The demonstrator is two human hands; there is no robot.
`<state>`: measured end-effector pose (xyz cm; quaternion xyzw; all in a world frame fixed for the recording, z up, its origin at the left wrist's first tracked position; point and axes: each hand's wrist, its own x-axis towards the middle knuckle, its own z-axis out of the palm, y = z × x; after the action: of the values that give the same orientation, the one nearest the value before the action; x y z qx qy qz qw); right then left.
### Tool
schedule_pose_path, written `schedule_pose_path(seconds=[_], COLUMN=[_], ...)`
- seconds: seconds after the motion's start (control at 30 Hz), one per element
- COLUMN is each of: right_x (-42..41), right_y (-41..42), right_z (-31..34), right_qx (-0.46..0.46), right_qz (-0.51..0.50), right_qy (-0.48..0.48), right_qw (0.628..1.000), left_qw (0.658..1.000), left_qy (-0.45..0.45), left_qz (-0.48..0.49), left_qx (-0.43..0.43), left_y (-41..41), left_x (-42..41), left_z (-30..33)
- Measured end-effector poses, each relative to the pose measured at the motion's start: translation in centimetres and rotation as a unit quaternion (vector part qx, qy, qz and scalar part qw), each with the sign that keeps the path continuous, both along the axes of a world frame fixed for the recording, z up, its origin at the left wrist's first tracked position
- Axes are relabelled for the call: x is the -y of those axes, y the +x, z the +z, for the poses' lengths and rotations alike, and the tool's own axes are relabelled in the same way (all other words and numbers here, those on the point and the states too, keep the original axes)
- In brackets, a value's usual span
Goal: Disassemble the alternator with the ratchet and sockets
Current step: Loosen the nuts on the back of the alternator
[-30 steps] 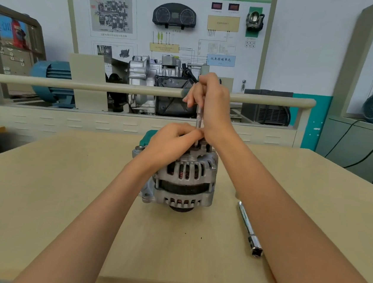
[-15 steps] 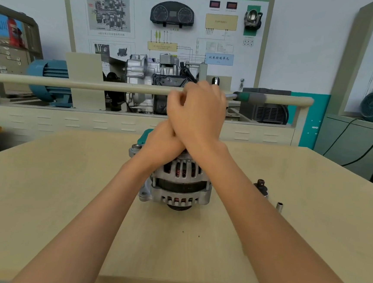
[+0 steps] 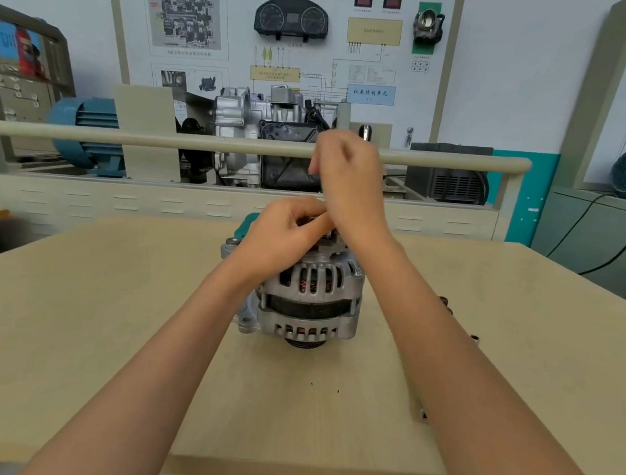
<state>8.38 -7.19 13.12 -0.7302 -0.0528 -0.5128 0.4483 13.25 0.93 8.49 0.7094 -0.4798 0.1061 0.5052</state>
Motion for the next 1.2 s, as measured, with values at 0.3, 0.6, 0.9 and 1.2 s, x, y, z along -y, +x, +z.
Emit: schedule_pose_path(seconds=[0.3,0.6,0.9,1.2], right_x=[-0.4,1.4,-1.0,1.0], right_y=[0.9,0.3,0.5,0.4], right_z=[-0.1,1.3,-0.8,1.3], right_qx=[-0.014,-0.004,-0.059,-0.003], right_qz=[-0.214,0.309,-0.364,0.251], right_qy=[-0.142,0.196,-0.269,0.169], right_qw=[0.966,0.931,0.89,0.953], left_qw=[0.999,1.0,0.998,0.999], left_qy=[-0.012,0.008,-0.034,0.025], left_qz=[0.02,0.0,0.052,0.003], left_qx=[-0.04,-0.01,-0.002,-0.026], left_y=[0.1,0.0,-0.2,-0.4], left_x=[0.1,0.1,0.2,-0.1], left_z=[0.1,-0.1,0.0,0.2])
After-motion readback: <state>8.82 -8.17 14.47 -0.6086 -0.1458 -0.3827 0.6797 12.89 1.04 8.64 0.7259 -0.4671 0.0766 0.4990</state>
